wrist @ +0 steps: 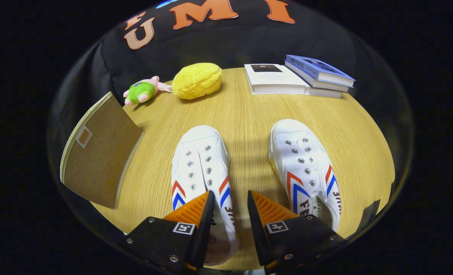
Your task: Open the storage box then place both shoes into the box .Put the left shoe in first, then the right shoe, with the right side of both shoes facing outward in a uniform manner.
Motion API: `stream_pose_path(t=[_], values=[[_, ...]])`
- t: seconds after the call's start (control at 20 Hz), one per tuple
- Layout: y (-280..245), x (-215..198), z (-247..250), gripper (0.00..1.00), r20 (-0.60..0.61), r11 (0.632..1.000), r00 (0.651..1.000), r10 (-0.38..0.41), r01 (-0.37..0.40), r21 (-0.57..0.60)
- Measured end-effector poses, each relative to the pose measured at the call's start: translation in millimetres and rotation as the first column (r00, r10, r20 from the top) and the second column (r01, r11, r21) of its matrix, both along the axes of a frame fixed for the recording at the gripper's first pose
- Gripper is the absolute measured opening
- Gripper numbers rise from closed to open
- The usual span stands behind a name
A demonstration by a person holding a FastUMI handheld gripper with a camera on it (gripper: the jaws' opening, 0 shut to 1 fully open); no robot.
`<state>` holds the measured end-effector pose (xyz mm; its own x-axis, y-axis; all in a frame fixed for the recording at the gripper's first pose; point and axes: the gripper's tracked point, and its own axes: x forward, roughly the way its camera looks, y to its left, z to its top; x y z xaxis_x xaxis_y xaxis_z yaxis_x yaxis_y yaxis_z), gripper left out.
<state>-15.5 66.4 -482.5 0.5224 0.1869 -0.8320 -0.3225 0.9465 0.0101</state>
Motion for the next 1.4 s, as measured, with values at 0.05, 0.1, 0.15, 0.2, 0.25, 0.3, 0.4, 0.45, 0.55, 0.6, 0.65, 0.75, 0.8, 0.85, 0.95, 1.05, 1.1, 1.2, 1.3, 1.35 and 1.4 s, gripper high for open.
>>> stream_pose_path(t=[0.05, 0.1, 0.15, 0.2, 0.25, 0.3, 0.4, 0.45, 0.55, 0.6, 0.65, 0.75, 0.8, 0.85, 0.95, 1.05, 1.1, 1.2, 1.3, 1.35, 1.4], values=[[-1, 0, 0, 0.52, -0.013, 1.000, 1.000, -0.002, 0.002, 0.019], [0, 0, -2, 0.52, -0.027, 0.999, 1.000, -0.009, 0.010, 0.040], [-1, -1, -3, 0.52, -0.037, 0.998, 0.999, -0.024, 0.026, 0.062], [-2, -2, -4, 0.52, -0.050, 0.995, 0.998, -0.044, 0.048, 0.082], [-2, -2, -4, 0.52, -0.059, 0.993, 0.996, -0.062, 0.067, 0.101], [-1, -2, -5, 0.52, -0.060, 0.990, 0.996, -0.063, 0.070, 0.119], [8, -4, -5, 0.43, -0.061, 0.985, 0.997, -0.043, 0.052, 0.166], [9, -6, -5, 0.28, -0.066, 0.983, 0.997, -0.045, 0.056, 0.174], [9, -5, -3, 0.09, -0.089, 0.977, 0.993, -0.072, 0.088, 0.194], [11, -6, -2, 0.05, -0.113, 0.969, 0.989, -0.091, 0.115, 0.220], [15, -6, 1, 0.02, -0.126, 0.955, 0.986, -0.112, 0.142, 0.259], [22, -6, 7, 0.00, -0.132, 0.940, 0.983, -0.128, 0.162, 0.301], [23, -4, 12, 0.00, -0.109, 0.938, 0.985, -0.136, 0.164, 0.306], [26, -1, 19, 0.00, -0.096, 0.934, 0.985, -0.147, 0.170, 0.313], [37, 3, 38, 0.00, -0.082, 0.911, 0.983, -0.165, 0.183, 0.370], [47, 9, 60, 0.00, -0.064, 0.891, 0.982, -0.179, 0.189, 0.412], [50, 10, 71, 0.00, -0.053, 0.886, 0.981, -0.187, 0.191, 0.423], [62, 14, 93, 0.00, -0.029, 0.876, 0.980, -0.198, 0.190, 0.444], [79, 16, 118, 0.00, -0.002, 0.862, 0.980, -0.198, 0.175, 0.475], [89, 15, 129, 0.00, 0.009, 0.855, 0.981, -0.194, 0.164, 0.493], [100, 16, 142, 0.00, 0.024, 0.847, 0.981, -0.192, 0.153, 0.509]])
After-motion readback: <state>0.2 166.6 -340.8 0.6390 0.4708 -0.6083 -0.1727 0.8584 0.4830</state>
